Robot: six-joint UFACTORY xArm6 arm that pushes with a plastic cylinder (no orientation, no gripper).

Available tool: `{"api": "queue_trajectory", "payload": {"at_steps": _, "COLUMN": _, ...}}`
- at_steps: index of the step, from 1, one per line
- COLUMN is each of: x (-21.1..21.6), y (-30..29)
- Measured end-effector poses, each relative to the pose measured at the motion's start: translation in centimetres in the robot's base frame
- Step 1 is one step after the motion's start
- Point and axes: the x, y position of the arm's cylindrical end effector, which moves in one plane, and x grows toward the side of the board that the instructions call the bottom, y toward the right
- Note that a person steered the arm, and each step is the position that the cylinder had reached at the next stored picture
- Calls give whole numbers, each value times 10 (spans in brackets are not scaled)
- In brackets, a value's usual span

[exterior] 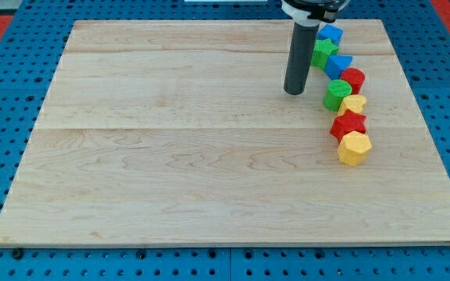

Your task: Push the green circle slightly to the right

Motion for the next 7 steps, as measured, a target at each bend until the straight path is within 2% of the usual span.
{"api": "queue_trajectory", "payload": {"at_steps": 4, "x": 43, "y": 26}}
{"api": "queue_trajectory", "payload": {"at_steps": 5, "x": 44, "y": 28}}
{"api": "queue_trajectory", "payload": {"at_steps": 7, "x": 11, "y": 12}}
